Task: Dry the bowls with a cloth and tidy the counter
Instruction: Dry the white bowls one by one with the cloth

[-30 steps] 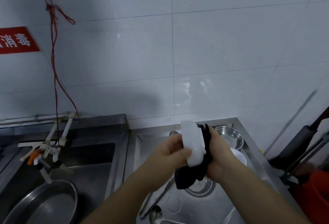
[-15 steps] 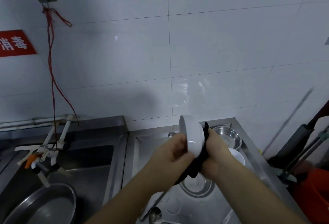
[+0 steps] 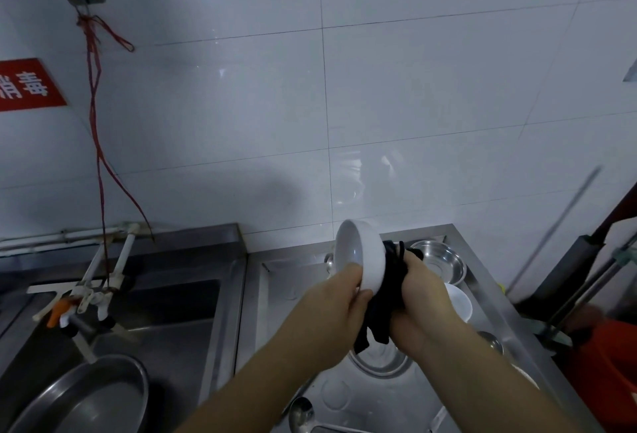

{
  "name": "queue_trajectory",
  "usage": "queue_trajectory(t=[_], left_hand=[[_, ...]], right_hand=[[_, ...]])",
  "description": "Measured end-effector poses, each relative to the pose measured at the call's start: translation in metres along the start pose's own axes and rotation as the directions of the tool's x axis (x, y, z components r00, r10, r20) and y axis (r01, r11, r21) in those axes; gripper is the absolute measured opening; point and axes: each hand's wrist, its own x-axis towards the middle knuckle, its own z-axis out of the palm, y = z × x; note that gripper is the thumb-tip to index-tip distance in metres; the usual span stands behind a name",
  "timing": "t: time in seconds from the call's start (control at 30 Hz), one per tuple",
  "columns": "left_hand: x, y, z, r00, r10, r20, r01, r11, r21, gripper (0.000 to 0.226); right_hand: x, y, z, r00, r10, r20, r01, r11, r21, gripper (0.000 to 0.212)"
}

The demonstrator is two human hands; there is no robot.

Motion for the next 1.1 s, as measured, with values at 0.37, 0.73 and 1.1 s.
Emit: queue_trajectory(t=[0.37, 0.73, 1.1], left_hand=[[-0.003, -0.016, 0.003, 0.984, 0.074, 0.161, -0.119, 0.948, 0.294, 0.03], [-0.02, -0.067, 0.005, 0.949, -0.059, -0.309, 0.068, 0.998, 0.018, 0.035], [-0.028, -0.091, 0.036, 0.843, -0.481, 0.24, 0.46, 0.413, -0.786, 0.022]], right_hand=[[-0.001, 0.012, 0.003, 0.965, -0.263, -0.003, 0.254, 0.937, -0.241, 0.034], [0.011, 0.047, -0.012, 0.979, -0.186, -0.079, 0.173, 0.973, -0.15, 0.031], [0.013, 0.079, -0.071, 0.94, -0.209, -0.271, 0.145, 0.961, -0.237, 0.026]])
